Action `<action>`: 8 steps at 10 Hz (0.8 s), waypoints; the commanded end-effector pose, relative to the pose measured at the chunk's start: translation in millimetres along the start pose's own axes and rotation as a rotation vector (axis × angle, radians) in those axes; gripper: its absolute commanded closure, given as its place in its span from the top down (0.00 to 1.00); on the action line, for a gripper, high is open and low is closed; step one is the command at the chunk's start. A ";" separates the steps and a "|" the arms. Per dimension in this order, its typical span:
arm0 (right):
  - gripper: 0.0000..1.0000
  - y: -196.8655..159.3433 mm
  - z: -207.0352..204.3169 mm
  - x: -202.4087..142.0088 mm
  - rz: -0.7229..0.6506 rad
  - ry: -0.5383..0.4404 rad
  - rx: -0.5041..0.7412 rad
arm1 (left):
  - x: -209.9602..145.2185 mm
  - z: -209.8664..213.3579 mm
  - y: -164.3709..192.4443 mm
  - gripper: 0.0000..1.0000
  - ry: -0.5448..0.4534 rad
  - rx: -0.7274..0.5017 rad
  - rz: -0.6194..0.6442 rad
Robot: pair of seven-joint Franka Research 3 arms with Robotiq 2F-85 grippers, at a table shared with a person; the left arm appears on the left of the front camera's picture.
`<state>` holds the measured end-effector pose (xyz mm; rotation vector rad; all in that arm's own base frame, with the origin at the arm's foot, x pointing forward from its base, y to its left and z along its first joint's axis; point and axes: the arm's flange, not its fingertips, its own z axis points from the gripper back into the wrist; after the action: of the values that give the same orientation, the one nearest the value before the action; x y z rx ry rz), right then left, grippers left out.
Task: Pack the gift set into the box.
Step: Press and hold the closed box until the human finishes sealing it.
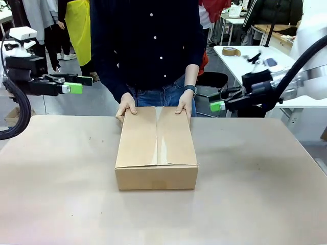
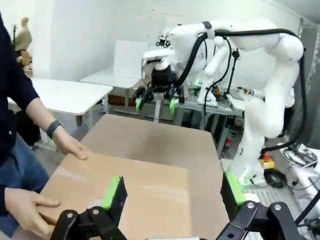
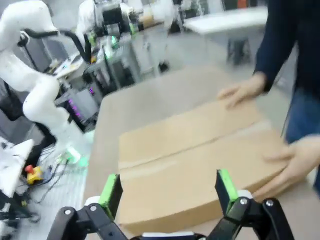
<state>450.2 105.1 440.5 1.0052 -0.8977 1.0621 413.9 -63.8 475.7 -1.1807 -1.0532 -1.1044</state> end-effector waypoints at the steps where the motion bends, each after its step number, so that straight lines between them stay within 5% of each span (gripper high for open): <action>1: 1.00 9.2 5.8 -6.7 0.056 -0.164 -0.111 | -10.7 1.1 17.2 1.00 0.034 0.141 -0.058; 2: 1.00 0.0 0.0 0.0 0.000 0.000 0.000 | 0.0 0.0 0.0 1.00 0.000 0.000 0.000; 5: 1.00 4.1 4.9 0.4 0.033 -0.066 -0.044 | 0.0 0.0 0.0 1.00 0.000 0.000 0.000; 6: 1.00 7.7 -20.6 10.4 0.205 0.175 -0.017 | -5.7 0.6 5.7 1.00 0.009 0.019 -0.016; 7: 1.00 -3.7 -59.5 14.6 0.345 0.292 0.015 | -11.4 -37.7 15.7 1.00 0.135 0.026 -0.115; 8: 1.00 -17.5 -87.6 10.4 0.390 0.291 0.057 | -26.3 -69.4 26.6 1.00 0.264 0.063 -0.276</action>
<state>452.6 165.7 437.2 0.7914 -0.8186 1.4196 425.1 -99.1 456.4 -1.0188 -1.0395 -1.2597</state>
